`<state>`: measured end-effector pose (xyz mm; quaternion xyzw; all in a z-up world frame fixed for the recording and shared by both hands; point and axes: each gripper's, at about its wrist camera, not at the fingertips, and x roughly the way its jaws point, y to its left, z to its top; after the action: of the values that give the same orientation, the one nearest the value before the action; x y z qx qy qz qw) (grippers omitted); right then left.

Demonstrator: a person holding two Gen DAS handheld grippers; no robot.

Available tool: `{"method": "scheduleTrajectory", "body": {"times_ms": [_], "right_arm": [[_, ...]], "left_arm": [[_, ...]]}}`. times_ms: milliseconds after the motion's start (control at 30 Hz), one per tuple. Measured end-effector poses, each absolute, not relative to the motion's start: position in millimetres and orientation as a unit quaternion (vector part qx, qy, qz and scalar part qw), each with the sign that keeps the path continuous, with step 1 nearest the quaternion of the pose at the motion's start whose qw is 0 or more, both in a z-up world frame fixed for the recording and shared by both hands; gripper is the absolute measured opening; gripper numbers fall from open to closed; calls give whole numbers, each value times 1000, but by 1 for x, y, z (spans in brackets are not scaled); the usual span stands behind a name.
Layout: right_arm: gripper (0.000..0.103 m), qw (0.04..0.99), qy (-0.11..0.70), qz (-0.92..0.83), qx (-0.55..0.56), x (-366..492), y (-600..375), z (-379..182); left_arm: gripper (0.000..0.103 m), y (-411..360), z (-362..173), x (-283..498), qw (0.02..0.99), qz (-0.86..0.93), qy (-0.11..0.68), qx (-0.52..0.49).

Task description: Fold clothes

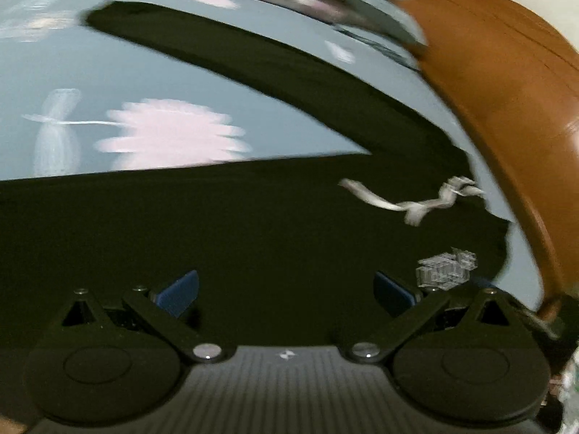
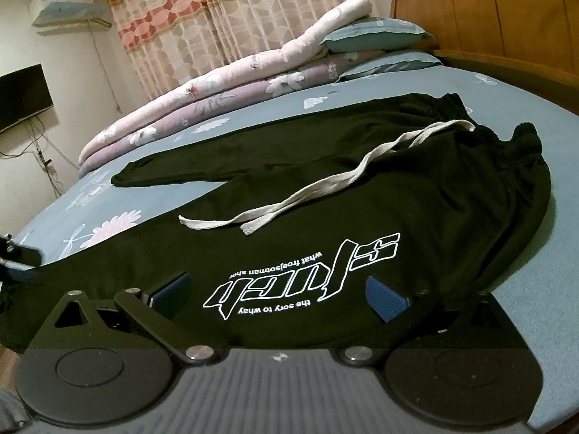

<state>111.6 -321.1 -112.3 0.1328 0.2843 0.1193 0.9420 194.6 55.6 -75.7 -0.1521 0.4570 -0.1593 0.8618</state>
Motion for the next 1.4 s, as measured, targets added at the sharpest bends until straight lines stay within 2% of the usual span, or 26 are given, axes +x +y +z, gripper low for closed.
{"method": "scheduleTrajectory", "body": {"times_ms": [233, 500, 700, 933, 1400], "right_arm": [[103, 942, 285, 124, 130, 112, -320, -112], [103, 939, 289, 134, 132, 114, -320, -113], [103, 937, 288, 141, 138, 113, -321, -113], [103, 936, 288, 148, 141, 112, -322, -113], [103, 930, 290, 160, 161, 113, -327, -114]], "left_arm": [[102, 7, -99, 217, 846, -189, 475, -152], [102, 38, -106, 244, 856, -132, 461, -196], [102, 21, -86, 224, 864, -169, 439, -178], [102, 8, -111, 214, 869, -150, 452, -137], [102, 15, -114, 213, 871, -166, 438, -147]]}}
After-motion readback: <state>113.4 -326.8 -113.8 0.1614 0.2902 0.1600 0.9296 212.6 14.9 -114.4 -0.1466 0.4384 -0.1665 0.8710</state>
